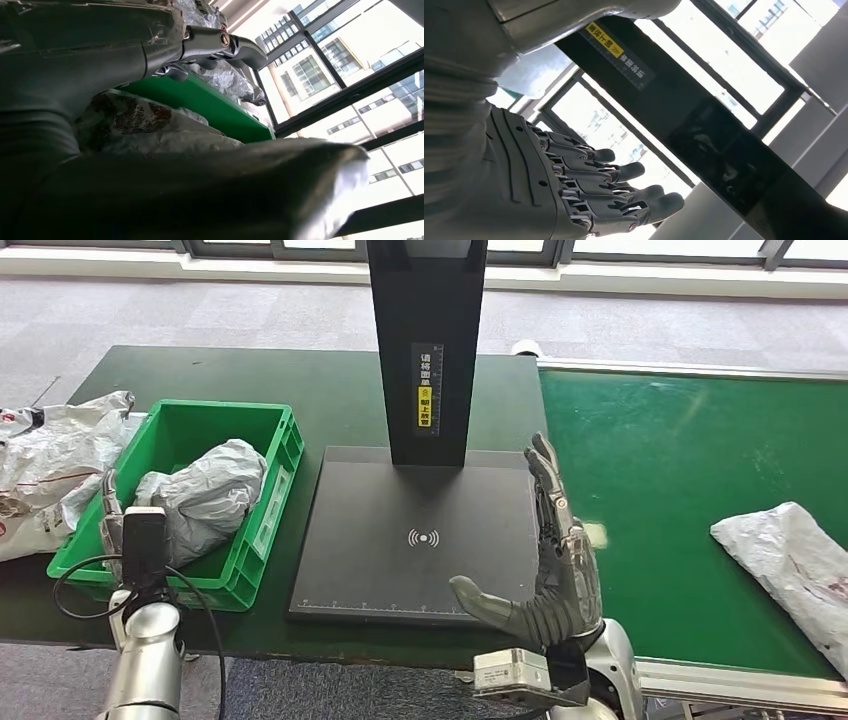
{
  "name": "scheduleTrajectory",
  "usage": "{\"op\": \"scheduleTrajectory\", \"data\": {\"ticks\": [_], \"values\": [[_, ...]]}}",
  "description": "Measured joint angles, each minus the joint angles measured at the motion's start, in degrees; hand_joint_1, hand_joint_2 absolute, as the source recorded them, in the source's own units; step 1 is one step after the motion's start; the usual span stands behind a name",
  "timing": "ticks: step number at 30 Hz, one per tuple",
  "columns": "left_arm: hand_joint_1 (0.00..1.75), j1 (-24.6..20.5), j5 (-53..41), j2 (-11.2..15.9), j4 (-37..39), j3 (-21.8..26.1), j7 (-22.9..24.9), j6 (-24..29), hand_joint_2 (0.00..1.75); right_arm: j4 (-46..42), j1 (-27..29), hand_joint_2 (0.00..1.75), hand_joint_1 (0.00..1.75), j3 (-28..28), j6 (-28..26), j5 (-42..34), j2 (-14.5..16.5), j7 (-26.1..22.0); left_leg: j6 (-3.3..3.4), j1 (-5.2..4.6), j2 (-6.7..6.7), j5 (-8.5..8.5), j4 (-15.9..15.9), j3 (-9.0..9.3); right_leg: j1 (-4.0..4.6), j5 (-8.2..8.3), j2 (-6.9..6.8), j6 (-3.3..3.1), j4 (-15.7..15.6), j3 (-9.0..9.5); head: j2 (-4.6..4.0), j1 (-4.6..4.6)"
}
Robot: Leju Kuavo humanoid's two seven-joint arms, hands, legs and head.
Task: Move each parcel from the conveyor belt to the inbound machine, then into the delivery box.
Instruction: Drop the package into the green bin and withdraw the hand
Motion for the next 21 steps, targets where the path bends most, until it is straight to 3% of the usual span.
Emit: {"op": "scheduleTrajectory", "data": {"ticks": [4,9,11,15,18,21], "values": [[0.0,0.9,1.04,-0.37,-0.89,-0.24,0.59,1.15,0.0,0.56,0.25,0.0,0.0,-1.31,0.45,3.59,0.27,2.87,0.0,0.0,0.0,-0.01,0.0,-0.01,-0.01,0.0,0.0,0.0,0.0,0.0,0.0,0.0],[0.0,5.27,-3.54,-2.04,-6.74,-0.52,1.53,13.04,0.0,3.77,-0.19,0.0,0.0,-3.88,-0.05,10.87,0.4,8.67,0.01,0.0,0.11,-0.04,0.0,0.01,-0.03,-0.01,0.09,0.01,-0.01,-0.02,0.0,0.0],[0.0,7.82,-4.24,-3.03,-10.65,-1.34,1.76,13.79,0.0,5.0,0.11,0.0,0.0,-5.07,-0.71,13.27,0.47,10.22,0.02,0.0,0.09,-0.05,0.0,0.0,-0.03,-0.03,0.06,0.03,-0.01,-0.02,0.0,0.0],[0.0,11.66,0.27,-4.3,-17.77,-4.43,-0.34,10.46,0.0,7.11,0.71,1.75,0.0,-7.59,-1.33,19.49,0.79,14.87,0.01,-0.01,0.07,-0.09,0.0,-0.04,-0.04,-0.05,0.02,0.06,-0.01,-0.01,0.0,0.0],[0.0,14.31,7.56,-5.25,-22.65,-5.92,-4.95,7.79,0.0,9.31,0.21,1.75,0.0,-9.51,-1.29,23.83,1.15,18.79,-0.01,-0.01,0.17,-0.12,0.0,-0.01,-0.03,-0.05,0.14,0.06,-0.02,-0.03,0.0,0.0],[0.0,17.76,16.06,-6.24,-27.93,-8.04,-8.97,0.21,0.0,12.29,-0.75,1.75,0.0,-12.72,-0.92,26.98,1.59,22.53,0.01,-0.02,0.16,-0.13,0.0,0.01,-0.03,-0.06,0.12,0.08,-0.02,-0.01,0.0,0.0]]}}
